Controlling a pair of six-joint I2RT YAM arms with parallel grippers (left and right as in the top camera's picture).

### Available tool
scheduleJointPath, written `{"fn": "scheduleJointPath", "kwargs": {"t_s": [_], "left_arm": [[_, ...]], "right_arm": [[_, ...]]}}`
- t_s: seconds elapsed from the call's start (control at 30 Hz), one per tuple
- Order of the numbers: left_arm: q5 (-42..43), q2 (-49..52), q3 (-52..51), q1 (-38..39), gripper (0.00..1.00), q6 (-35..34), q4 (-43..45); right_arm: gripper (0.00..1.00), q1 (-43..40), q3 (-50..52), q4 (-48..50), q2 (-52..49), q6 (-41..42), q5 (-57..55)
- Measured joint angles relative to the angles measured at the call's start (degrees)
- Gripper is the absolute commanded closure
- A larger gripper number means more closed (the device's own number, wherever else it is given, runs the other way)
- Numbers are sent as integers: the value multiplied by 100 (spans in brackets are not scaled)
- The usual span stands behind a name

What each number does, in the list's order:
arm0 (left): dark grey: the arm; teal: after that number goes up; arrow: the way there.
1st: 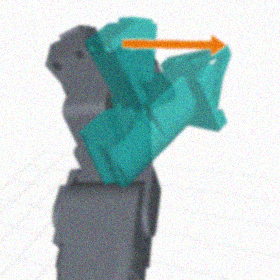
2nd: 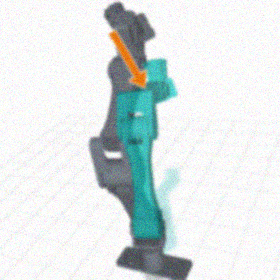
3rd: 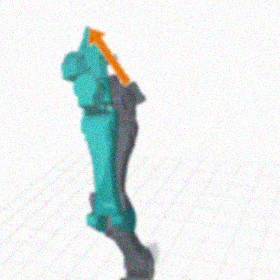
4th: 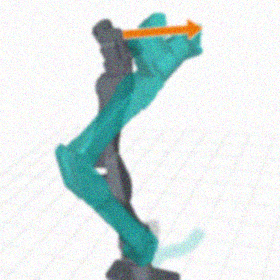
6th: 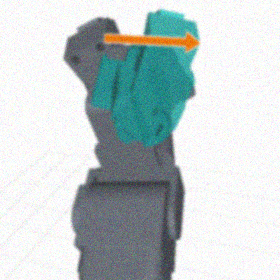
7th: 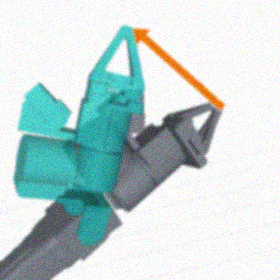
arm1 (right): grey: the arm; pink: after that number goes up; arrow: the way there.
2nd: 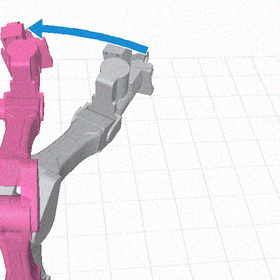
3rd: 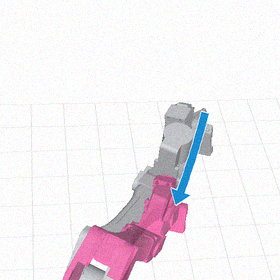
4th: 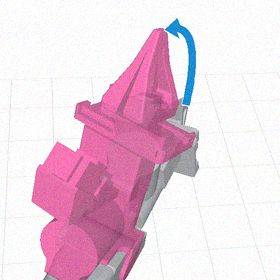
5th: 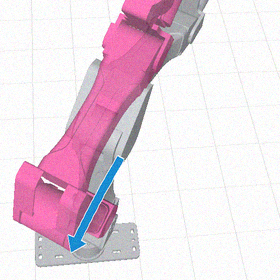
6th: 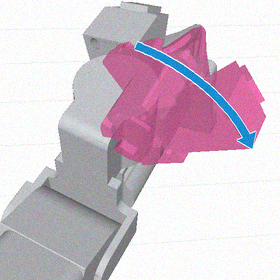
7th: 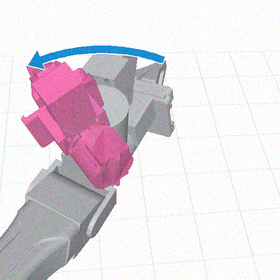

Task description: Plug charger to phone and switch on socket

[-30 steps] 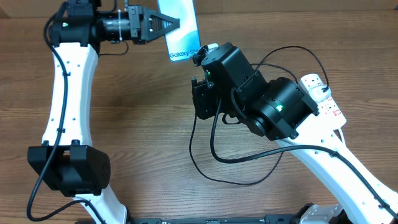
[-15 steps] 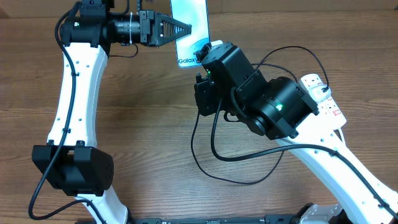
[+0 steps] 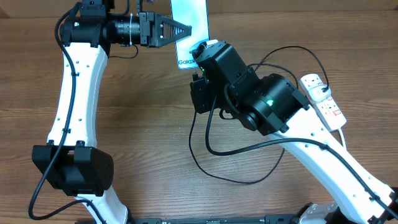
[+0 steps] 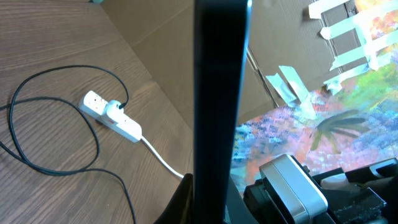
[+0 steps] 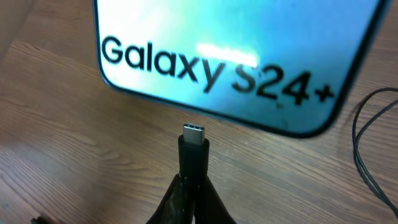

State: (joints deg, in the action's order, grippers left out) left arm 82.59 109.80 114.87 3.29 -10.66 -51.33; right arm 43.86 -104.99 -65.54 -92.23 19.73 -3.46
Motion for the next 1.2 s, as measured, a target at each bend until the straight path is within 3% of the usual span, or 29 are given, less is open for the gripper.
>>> {"fn": "scheduleJointPath", "kwargs": {"t_s": [1.2], "left_arm": [[-55,0,0,2,96,492,-334]], "right_arm": [[96,0,0,76,-22,-4,-122]]}}
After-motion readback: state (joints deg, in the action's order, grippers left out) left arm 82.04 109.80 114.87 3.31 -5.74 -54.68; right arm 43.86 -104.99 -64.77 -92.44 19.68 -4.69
